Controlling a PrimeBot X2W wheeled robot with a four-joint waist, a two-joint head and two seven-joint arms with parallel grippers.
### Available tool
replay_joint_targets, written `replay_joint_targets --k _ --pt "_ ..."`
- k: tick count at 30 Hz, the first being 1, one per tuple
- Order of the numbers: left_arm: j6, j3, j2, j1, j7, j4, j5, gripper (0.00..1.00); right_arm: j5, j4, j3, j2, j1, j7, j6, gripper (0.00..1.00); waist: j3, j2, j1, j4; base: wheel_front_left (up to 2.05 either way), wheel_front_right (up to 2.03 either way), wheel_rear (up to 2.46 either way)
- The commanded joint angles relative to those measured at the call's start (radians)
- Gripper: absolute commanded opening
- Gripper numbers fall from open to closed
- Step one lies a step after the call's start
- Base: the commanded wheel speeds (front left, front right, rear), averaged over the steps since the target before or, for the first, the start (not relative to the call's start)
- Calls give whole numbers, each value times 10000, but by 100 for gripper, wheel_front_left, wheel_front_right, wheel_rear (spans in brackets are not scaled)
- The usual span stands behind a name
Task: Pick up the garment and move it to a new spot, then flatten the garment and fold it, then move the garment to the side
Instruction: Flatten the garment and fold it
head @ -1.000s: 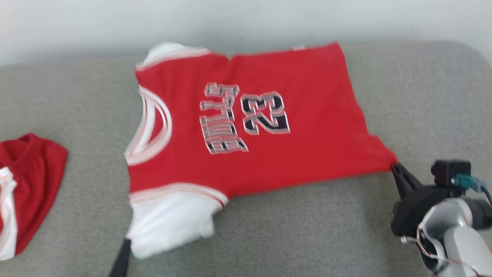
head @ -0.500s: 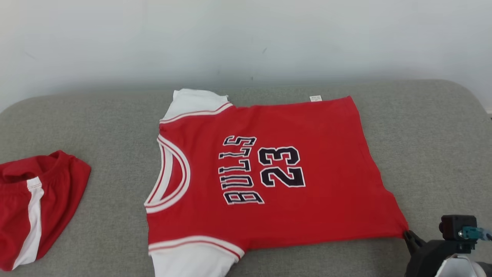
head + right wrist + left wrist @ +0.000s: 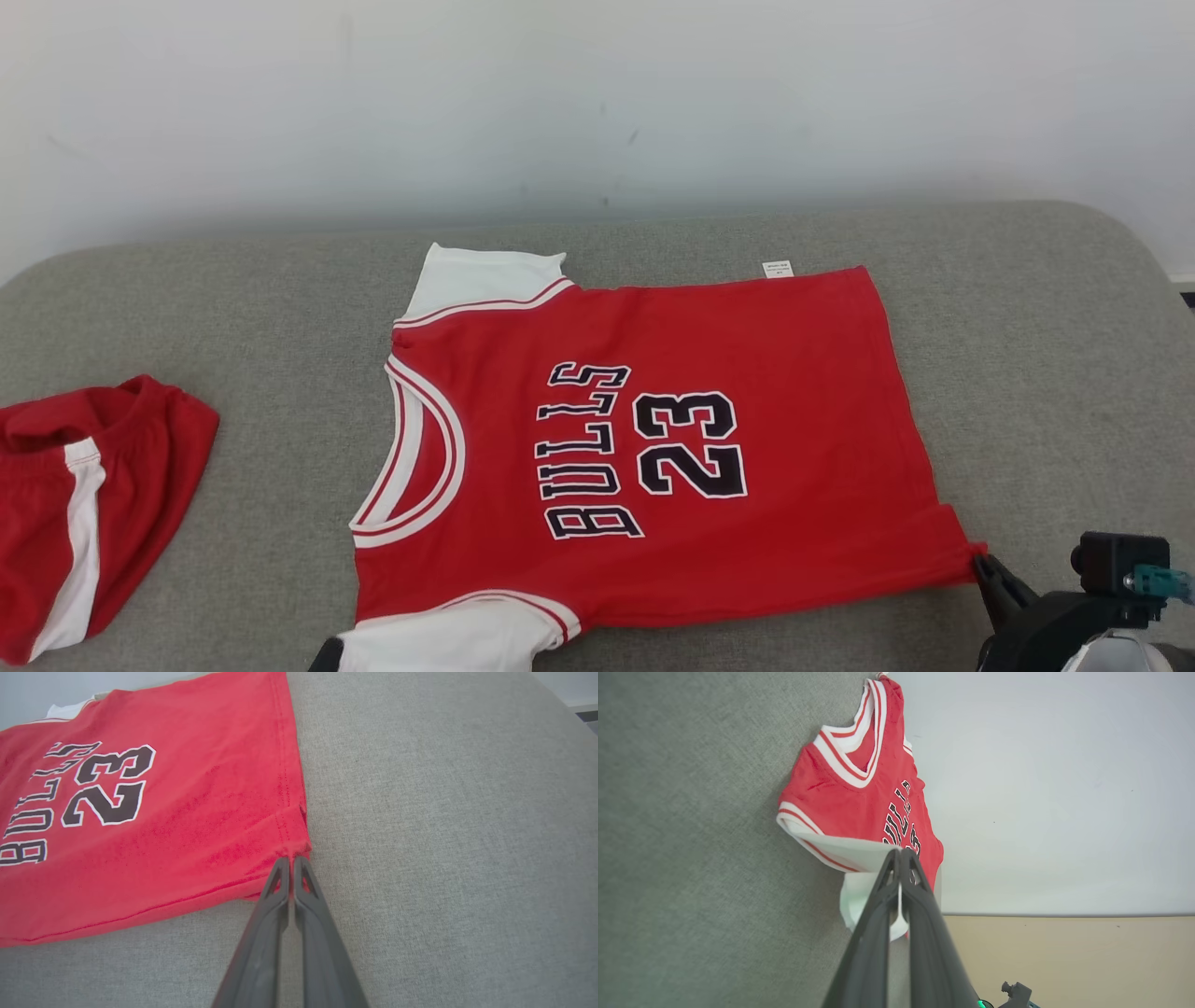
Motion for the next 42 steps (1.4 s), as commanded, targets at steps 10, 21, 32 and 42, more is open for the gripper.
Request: replay_joint_targets --k 10,21,32,42 --pt "-44 -727 -1250 -3248 -1478 2055 2124 0 503 310 70 302 -1190 -531 10 0 479 0 0 251 0 0 0" --pt "66 -972 -1986 -5667 -2967 4184 3497 0 343 890 -98 510 -2684 -1342 8 0 1238 0 0 220 0 0 0" --pt "395 -1159 -2164 -7010 -3996 5770 5599 0 -998 2251 -228 548 -3644 -2235 8 0 1531 0 0 342 0 0 0" --pt "189 -1273 -2294 -7729 -4054 6587 6314 0 -1509 2486 -247 384 -4157 -3478 8 0 1740 0 0 364 0 0 0"
